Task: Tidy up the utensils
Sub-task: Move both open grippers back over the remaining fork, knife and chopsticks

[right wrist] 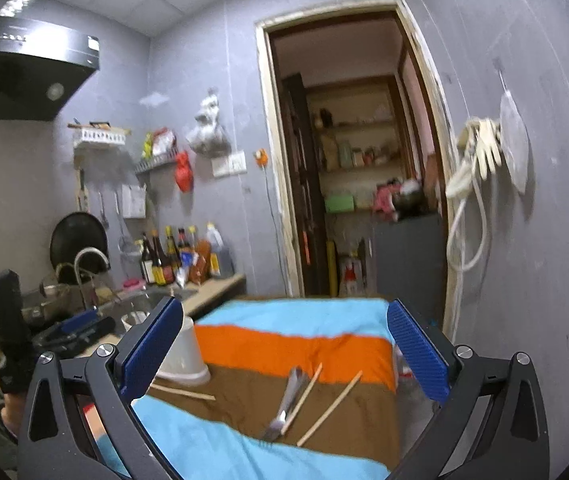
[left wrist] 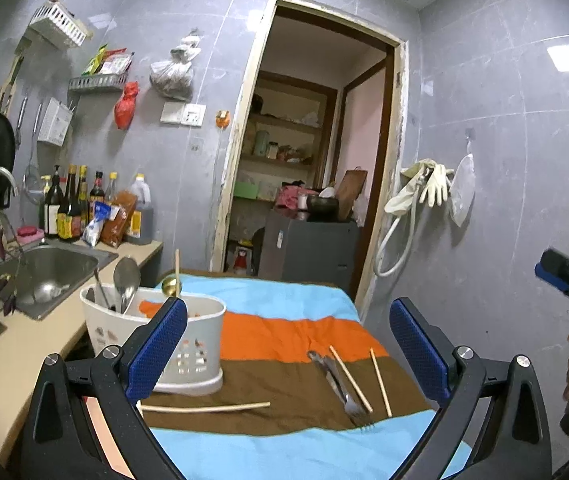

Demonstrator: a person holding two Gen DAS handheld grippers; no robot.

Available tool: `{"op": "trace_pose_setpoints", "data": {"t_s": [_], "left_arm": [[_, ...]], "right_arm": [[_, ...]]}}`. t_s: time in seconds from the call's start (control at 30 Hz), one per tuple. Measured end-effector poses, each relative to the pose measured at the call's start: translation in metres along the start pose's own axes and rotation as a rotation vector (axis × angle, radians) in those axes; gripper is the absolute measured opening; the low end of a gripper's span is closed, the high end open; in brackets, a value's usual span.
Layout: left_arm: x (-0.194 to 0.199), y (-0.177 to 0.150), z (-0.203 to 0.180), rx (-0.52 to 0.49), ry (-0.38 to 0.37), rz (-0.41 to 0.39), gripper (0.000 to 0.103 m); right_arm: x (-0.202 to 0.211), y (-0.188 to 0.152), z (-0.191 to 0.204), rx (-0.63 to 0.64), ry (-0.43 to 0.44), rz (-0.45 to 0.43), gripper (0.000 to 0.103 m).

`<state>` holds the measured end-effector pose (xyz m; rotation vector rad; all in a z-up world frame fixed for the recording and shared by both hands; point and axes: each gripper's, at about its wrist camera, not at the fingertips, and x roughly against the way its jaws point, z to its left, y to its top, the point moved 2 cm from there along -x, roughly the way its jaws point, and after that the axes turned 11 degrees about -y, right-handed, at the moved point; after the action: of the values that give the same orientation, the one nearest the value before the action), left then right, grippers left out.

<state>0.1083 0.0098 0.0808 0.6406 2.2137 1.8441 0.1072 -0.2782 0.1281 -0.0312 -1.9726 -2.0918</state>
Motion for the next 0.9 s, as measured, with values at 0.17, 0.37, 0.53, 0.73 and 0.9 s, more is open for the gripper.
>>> {"op": "trace_pose_setpoints", "data": {"t_s": [0.17, 0.37, 0.53, 0.73, 0.9], "left_arm": [[-0.009, -0.022, 0.014, 0.043, 0.049, 0.057, 0.099], [-0.021, -0.052, 0.037, 0.110, 0.115, 0.122, 0.099], [-0.035, -0.077, 0.061, 0.208, 0.154, 0.188, 0.099], [-0.050, -0.096, 0.090, 0.351, 0.178, 0.286, 0.099], [-0.059, -0.105, 0.112, 0.465, 0.188, 0.336, 0.098]], "right_arm": [[-0.031, -0.038, -0.009, -0.021, 0.009, 0.122, 0.103], [-0.075, -0.082, -0.023, -0.071, 0.026, 0.268, 0.103], [-0.112, -0.108, -0.035, -0.127, 0.050, 0.398, 0.103], [-0.146, -0.124, -0.038, -0.141, 0.067, 0.511, 0.096], [-0.174, -0.133, -0.037, -0.132, 0.067, 0.593, 0.080]]}}
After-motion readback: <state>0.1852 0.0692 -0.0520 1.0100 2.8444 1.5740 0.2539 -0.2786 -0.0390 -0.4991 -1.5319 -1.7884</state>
